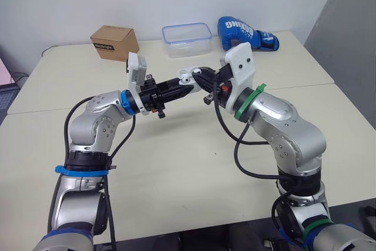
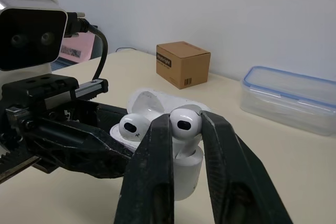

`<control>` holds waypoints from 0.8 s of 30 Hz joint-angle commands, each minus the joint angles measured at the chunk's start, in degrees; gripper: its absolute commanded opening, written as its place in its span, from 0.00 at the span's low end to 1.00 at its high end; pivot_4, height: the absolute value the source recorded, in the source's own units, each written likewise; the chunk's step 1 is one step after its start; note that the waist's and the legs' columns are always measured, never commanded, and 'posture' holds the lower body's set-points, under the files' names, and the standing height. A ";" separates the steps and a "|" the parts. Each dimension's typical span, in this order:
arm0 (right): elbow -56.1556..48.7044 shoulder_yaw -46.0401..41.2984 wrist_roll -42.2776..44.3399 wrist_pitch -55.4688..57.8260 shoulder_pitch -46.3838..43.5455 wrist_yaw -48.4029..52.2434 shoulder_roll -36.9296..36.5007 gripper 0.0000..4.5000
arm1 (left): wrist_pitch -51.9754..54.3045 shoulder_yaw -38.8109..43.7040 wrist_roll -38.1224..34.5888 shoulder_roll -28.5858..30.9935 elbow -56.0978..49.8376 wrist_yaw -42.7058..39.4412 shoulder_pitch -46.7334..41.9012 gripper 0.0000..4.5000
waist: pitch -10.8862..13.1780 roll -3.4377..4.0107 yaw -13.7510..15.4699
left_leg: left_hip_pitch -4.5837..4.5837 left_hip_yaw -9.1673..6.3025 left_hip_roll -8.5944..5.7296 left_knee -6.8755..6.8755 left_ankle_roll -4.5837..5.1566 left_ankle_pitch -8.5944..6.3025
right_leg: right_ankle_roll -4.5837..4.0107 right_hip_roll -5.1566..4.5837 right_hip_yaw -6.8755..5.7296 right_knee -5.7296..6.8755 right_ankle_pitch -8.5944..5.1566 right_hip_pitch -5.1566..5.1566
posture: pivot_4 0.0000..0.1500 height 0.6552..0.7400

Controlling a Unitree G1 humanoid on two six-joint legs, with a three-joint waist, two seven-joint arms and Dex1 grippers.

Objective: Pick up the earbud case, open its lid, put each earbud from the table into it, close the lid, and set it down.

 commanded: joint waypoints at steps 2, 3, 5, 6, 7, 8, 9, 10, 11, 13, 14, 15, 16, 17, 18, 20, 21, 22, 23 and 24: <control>-1.38 0.30 1.30 -1.15 -0.77 0.38 -0.24 0.44 | -1.61 1.39 -0.47 -0.05 -1.36 -0.09 -1.33 0.17 | 0.00 0.00 0.01 | 0.00 -0.01 0.01 0.00 0.00 0.00 | 0.00 0.00 -0.01 0.00 0.00 0.00 | 1.00 1.00; -1.31 0.23 1.45 -1.23 -0.84 0.40 -0.29 0.44 | -1.69 1.37 -0.44 -0.04 -1.23 -0.10 -1.40 0.17 | 0.00 0.00 0.01 | 0.00 0.00 0.00 0.00 0.00 0.00 | 0.00 0.00 0.00 0.00 0.00 0.00 | 1.00 1.00; -1.24 -0.06 1.70 -1.25 -0.97 0.42 -0.41 0.44 | -1.75 1.33 -0.41 -0.02 -1.18 -0.13 -1.43 0.17 | 0.00 0.00 0.01 | 0.00 0.00 0.00 0.00 0.00 0.00 | 0.00 0.00 0.00 -0.01 0.00 0.00 | 1.00 1.00; -1.13 -0.30 1.80 -1.30 -1.06 0.35 -0.39 0.44 | -1.82 1.30 -0.35 0.03 -1.12 -0.19 -1.44 0.17 | 0.00 0.00 0.01 | 0.00 0.00 0.00 0.00 0.00 0.00 | 0.00 0.00 0.00 -0.01 0.00 0.00 | 1.00 1.00; -1.10 -0.56 1.96 -1.44 -1.13 0.27 -0.35 0.44 | -1.83 1.28 -0.33 0.07 -1.11 -0.22 -1.44 0.17 | 0.00 0.00 0.00 | 0.00 -0.01 0.01 0.00 0.00 0.00 | 0.00 0.00 0.00 -0.01 0.00 0.00 | 1.00 1.00; -1.24 -1.15 2.46 -1.49 -1.26 0.33 -0.29 0.44 | -1.81 1.26 -0.31 0.13 -1.16 -0.24 -1.39 0.17 | 0.00 0.00 0.01 | 0.00 0.00 0.00 0.00 0.00 0.00 | 0.00 0.00 0.00 0.00 0.00 0.00 | 1.00 1.00; -1.58 -1.95 3.26 -1.53 -1.45 0.73 -0.53 0.44 | -1.80 1.25 -0.28 0.22 -1.23 -0.26 -1.31 0.17 | 0.00 0.00 0.01 | 0.00 0.00 0.00 0.00 0.00 0.00 | 0.00 0.00 0.00 -0.01 0.00 0.00 | 1.00 1.00; -2.02 -3.16 4.43 -1.87 -1.79 1.90 -1.46 0.44 | -1.81 1.27 -0.26 0.36 -1.30 -0.37 -1.13 0.17 | 0.00 0.00 0.01 | 0.00 -0.01 0.00 0.00 0.00 0.00 | 0.00 0.00 0.00 0.00 0.00 0.00 | 1.00 1.00; -2.48 -5.79 7.51 -0.07 -2.57 3.47 -2.12 0.44 | -1.57 1.37 -0.37 0.63 -1.38 -0.54 -0.89 0.17 | 0.00 0.00 0.04 | 0.00 0.00 0.00 0.00 0.00 0.00 | 0.00 0.00 0.00 -0.01 0.00 0.01 | 1.00 1.00; -3.20 -11.02 14.72 4.47 -4.46 7.54 -4.97 0.44 | -1.09 1.37 -0.52 1.62 -1.36 -1.66 -0.20 0.17 | 0.01 0.00 0.08 | -0.01 -0.01 -0.01 0.00 0.00 0.00 | 0.00 0.00 0.00 -0.03 0.00 0.02 | 1.00 1.00; -3.27 -12.77 17.67 6.50 -5.13 8.68 -6.02 0.44 | -0.94 1.31 -0.54 2.01 -1.32 -2.15 0.02 0.17 | 0.01 0.00 0.09 | -0.01 -0.01 -0.01 0.01 0.00 0.00 | 0.00 0.00 0.00 -0.04 0.00 0.03 | 1.00 1.00; -3.24 -14.44 20.39 8.00 -5.87 10.13 -7.90 0.44 | -1.10 1.17 -0.37 2.48 -1.18 -2.89 0.22 0.17 | 0.01 0.00 0.07 | 0.00 -0.02 0.00 0.00 0.01 0.00 | 0.00 0.00 -0.01 -0.05 0.00 0.04 | 1.00 1.00; -3.16 -15.51 22.27 8.96 -6.27 10.93 -9.22 0.44 | -1.33 1.02 -0.21 2.71 -1.04 -3.34 0.36 0.17 | 0.01 0.00 0.07 | 0.00 -0.02 0.01 -0.02 0.01 -0.01 | 0.00 0.01 -0.02 -0.06 0.00 0.05 | 1.00 1.00; -2.12 -16.74 24.46 10.17 -7.05 12.74 -11.50 0.44 | -0.97 1.14 -0.50 2.99 -1.05 -3.64 0.30 0.17 | 0.01 0.00 0.07 | 0.01 -0.03 0.01 -0.04 0.02 -0.01 | 0.00 0.01 -0.03 -0.06 0.00 0.05 | 1.00 1.00; -1.22 -17.59 26.18 10.99 -7.59 13.98 -13.25 0.44 | -0.71 1.20 -0.69 3.11 -1.01 -3.80 0.18 0.17 | 0.01 0.01 0.06 | 0.02 -0.02 0.03 -0.04 0.02 -0.01 | 0.00 0.03 -0.03 -0.06 0.00 0.05 | 1.00 1.00; 2.36 -17.91 26.71 10.51 -8.74 15.33 -16.19 0.36 | -0.10 1.31 -1.12 3.48 -1.29 -4.24 -0.01 0.17 | 0.01 0.01 0.05 | 0.02 0.00 0.02 -0.03 0.03 -0.01 | 0.00 0.03 -0.02 -0.06 0.00 0.06 | 1.00 1.00; 3.67 -17.68 26.70 9.96 -8.98 15.63 -17.13 0.31 | 0.01 1.30 -1.15 3.49 -1.33 -4.34 -0.11 0.17 | 0.01 0.01 0.06 | 0.03 0.01 0.02 -0.02 0.04 -0.02 | 0.00 0.03 -0.02 -0.05 0.00 0.08 | 1.00 1.00; 6.05 -16.39 25.48 8.38 -9.14 16.87 -18.63 0.23 | 0.53 1.38 -1.51 3.61 -1.84 -4.43 -0.11 0.17 | 0.01 0.01 0.05 | 0.04 0.00 0.02 -0.02 0.04 -0.02 | 0.00 0.03 -0.03 -0.05 0.00 0.11 | 1.00 1.00; 8.25 -15.12 24.44 6.92 -9.29 18.09 -19.75 0.15 | 1.03 1.45 -1.88 3.66 -2.39 -4.44 -0.03 0.17 | 0.01 0.01 0.05 | 0.05 0.01 0.02 -0.02 0.05 -0.02 | 0.00 0.03 -0.02 -0.04 0.00 0.11 | 1.00 1.00; 10.45 -13.79 23.33 5.45 -9.51 19.17 -20.67 0.06 | 1.42 1.52 -2.19 3.73 -3.02 -4.48 0.14 0.17 | 0.01 0.00 0.03 | 0.04 0.01 0.02 -0.02 0.05 -0.02 | 0.00 0.03 -0.02 -0.05 0.00 0.11 | 1.00 1.00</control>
